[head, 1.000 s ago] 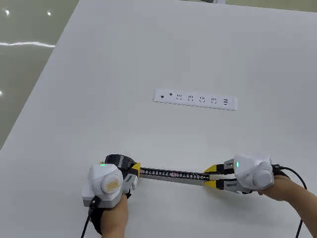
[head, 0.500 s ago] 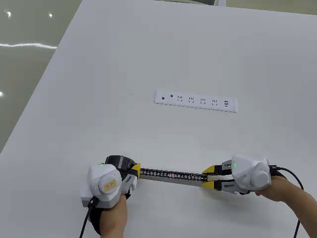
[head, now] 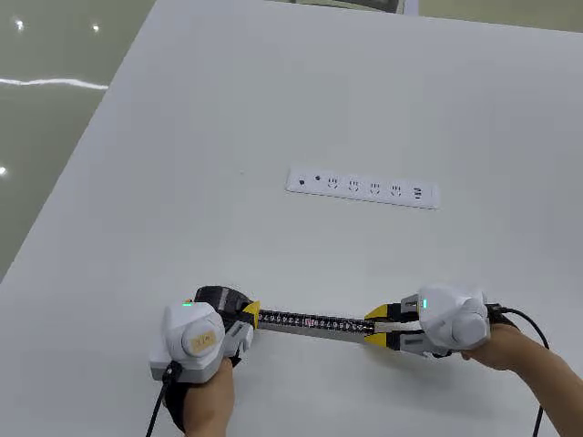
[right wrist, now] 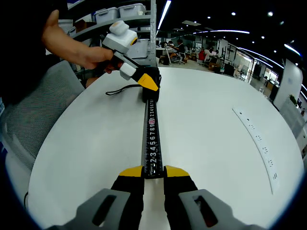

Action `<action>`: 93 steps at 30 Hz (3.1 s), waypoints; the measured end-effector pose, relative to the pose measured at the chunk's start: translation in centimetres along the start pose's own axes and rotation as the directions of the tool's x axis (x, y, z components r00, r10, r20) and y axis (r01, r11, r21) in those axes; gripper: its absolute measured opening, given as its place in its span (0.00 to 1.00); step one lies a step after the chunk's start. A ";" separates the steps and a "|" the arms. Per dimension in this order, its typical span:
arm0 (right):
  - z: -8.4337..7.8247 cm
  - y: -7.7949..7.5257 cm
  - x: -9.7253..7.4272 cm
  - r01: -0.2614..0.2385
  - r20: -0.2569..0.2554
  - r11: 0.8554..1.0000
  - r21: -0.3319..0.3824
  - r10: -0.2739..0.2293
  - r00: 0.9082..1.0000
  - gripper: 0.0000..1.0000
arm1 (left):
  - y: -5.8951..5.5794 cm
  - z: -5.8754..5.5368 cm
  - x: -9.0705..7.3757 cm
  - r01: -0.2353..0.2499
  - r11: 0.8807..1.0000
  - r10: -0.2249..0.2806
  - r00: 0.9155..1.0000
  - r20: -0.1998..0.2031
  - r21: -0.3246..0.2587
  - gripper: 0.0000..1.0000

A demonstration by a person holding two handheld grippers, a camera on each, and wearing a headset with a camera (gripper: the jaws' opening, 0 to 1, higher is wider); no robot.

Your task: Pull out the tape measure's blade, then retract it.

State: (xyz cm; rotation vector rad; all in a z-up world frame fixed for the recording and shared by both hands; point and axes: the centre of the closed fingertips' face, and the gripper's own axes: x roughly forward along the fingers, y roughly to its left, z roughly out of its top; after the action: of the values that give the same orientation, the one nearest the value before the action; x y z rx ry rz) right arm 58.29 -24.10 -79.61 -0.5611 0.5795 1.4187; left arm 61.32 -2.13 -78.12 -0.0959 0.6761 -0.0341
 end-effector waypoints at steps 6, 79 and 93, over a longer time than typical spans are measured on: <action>0.3 0.0 0.1 0.000 0.002 1.000 -0.001 0.000 1.000 0.14 | 0.0 0.1 -0.1 0.005 1.000 -0.005 1.000 -0.001 -0.002 0.59; 3.1 0.1 3.2 -0.012 0.028 1.000 -0.015 0.013 1.000 0.14 | 0.2 0.1 0.0 0.031 0.999 -0.032 0.999 -0.012 -0.025 0.59; 3.1 0.2 3.3 -0.015 0.028 1.000 -0.015 0.015 0.999 0.14 | 0.2 0.0 0.0 0.031 0.999 -0.032 0.999 -0.016 -0.019 0.59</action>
State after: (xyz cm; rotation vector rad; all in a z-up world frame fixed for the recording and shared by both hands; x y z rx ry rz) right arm 58.45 -19.58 -79.50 -0.5489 0.5521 1.4437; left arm 61.31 -1.94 -78.15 -0.1246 0.6909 -0.0589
